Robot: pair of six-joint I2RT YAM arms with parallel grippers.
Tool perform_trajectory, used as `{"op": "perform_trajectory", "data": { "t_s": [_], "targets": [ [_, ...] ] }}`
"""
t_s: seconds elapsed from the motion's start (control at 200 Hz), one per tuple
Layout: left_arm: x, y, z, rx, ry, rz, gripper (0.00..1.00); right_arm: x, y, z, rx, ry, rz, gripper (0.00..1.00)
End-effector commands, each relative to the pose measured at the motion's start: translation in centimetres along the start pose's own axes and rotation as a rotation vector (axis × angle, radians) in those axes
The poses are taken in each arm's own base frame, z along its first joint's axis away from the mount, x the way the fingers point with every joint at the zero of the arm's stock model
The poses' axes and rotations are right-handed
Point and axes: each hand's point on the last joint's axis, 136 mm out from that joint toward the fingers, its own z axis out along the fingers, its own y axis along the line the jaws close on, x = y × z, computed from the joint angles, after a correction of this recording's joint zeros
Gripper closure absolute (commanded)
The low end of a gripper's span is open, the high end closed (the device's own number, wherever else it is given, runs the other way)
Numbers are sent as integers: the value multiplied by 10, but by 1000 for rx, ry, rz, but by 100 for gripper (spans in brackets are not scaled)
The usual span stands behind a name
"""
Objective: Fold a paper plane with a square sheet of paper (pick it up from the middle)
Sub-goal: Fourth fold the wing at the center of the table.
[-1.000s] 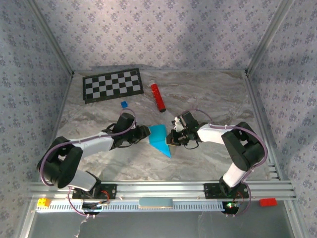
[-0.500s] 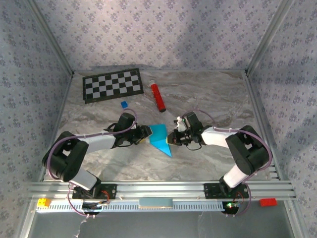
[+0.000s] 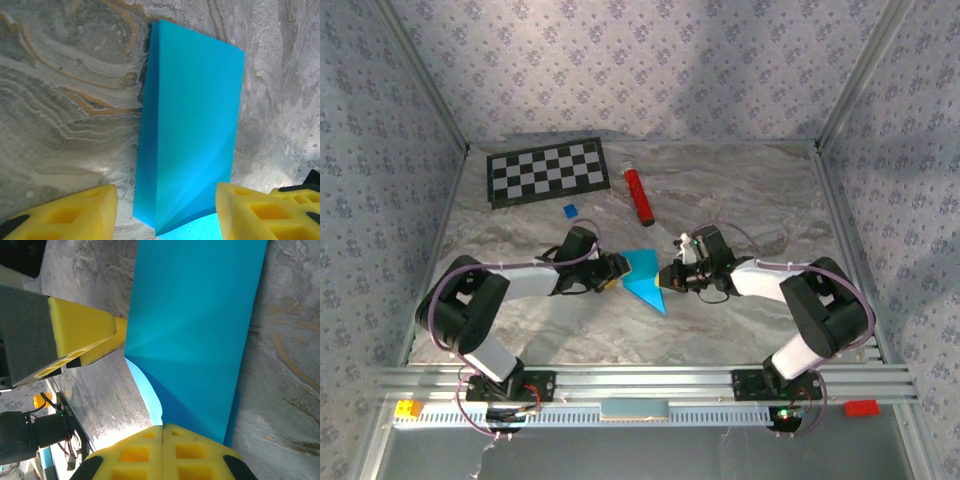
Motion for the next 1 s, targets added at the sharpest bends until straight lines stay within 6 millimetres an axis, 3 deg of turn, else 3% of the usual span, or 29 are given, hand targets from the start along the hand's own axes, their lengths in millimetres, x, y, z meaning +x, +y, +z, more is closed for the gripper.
{"op": "perform_trajectory", "data": {
  "t_s": [0.0,0.135,0.475,0.994],
  "targets": [
    [-10,-18,2,55,-5,14,49,0,5,-3,-30,-3,6,97],
    [-12,-22,6,72,-6,13,56,0,5,-4,-33,-7,7,97],
    [-13,-19,17,102,0,-38,60,-1,5,-4,-48,-16,14,97],
    [-14,-9,14,92,-41,-87,95,5,-21,-5,95,0,26,93]
  ]
}}
